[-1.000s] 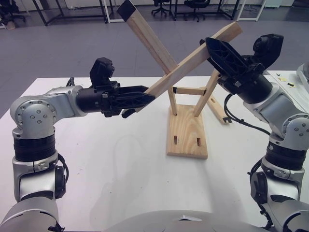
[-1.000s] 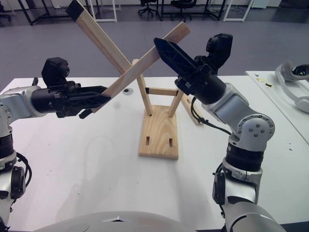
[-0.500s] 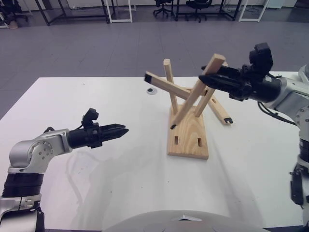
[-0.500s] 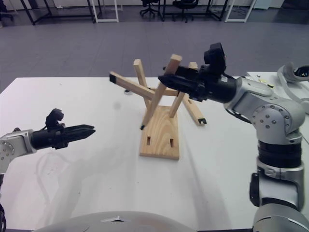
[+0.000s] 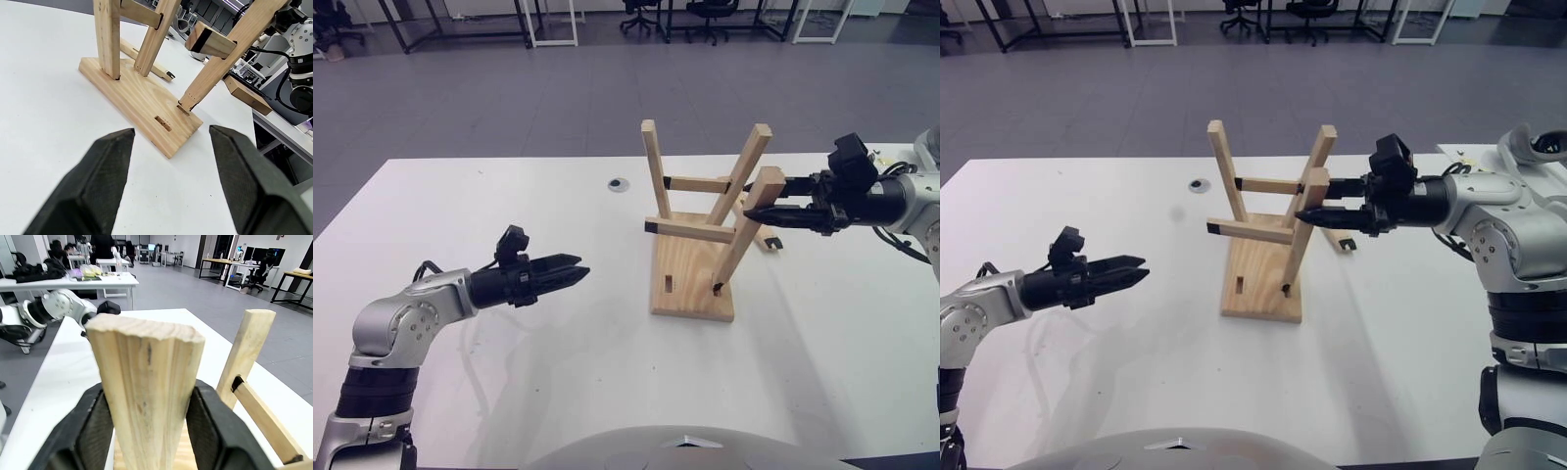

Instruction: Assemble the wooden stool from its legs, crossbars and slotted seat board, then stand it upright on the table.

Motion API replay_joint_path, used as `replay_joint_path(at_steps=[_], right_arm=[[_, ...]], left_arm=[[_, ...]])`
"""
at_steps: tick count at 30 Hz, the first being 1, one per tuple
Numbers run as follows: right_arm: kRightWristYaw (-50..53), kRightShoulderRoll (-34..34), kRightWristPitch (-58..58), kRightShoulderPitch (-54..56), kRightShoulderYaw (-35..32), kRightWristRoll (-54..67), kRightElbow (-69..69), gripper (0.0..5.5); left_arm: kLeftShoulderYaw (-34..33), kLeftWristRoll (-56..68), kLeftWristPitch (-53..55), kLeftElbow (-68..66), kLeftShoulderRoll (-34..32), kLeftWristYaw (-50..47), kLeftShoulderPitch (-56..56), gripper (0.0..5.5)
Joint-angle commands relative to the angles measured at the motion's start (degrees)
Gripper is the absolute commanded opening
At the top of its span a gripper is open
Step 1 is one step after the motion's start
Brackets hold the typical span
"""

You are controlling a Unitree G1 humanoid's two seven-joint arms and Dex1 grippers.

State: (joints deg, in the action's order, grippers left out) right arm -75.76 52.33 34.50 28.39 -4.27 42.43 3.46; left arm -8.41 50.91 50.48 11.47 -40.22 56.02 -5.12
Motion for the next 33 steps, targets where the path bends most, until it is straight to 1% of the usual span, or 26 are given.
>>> replay_joint_path(at_steps=[1, 7, 13, 19, 22, 27, 31, 33], right_arm=[[-1.2, -0.2, -1.1, -0.8, 0.1, -1.4, 0.2, 2.05], [-0.9, -1.7, -1.1, -1.7, 0.2, -2.1, 0.7, 2.05], [1.0, -3.0, -1.5, -6.2, -1.0, -2.2, 2.1, 2.04], [-4.8, -1.0, -6.3, -5.5, 1.2, -7.2, -9.7, 2.04], [-8.8, 0.4, -8.8, -0.7, 4.0, -10.1, -16.9, 2.04], [-16.2, 2.0, -13.2, 8.5, 12.0, -15.6, -25.3, 2.04], [-16.7, 3.8, -15.0, 13.9, 19.2, -14.3, -27.9, 2.04], [-16.7, 4.6, -14.8, 12.7, 20.6, -12.4, -26.9, 2.04]], left_arm=[[0.7, -1.6, -0.8, 0.6, -0.9, 0.6, -0.3, 2.81], [0.6, -2.0, -0.6, 0.2, -1.0, 1.3, -1.0, 2.81], [0.4, -1.6, 0.2, 1.0, -1.5, 1.6, -1.3, 2.81], [0.3, -1.1, 0.4, 2.5, -0.5, 0.8, -0.4, 2.81], [0.6, -1.1, 0.4, 2.7, -0.1, 0.6, -0.3, 2.81], [1.0, -0.7, 0.5, 3.8, 1.2, -0.2, 0.0, 2.81], [0.8, -0.4, 0.3, 5.2, 2.9, -1.6, 1.5, 2.81], [0.6, -0.1, 0.2, 6.1, 3.5, -2.4, 2.5, 2.81]])
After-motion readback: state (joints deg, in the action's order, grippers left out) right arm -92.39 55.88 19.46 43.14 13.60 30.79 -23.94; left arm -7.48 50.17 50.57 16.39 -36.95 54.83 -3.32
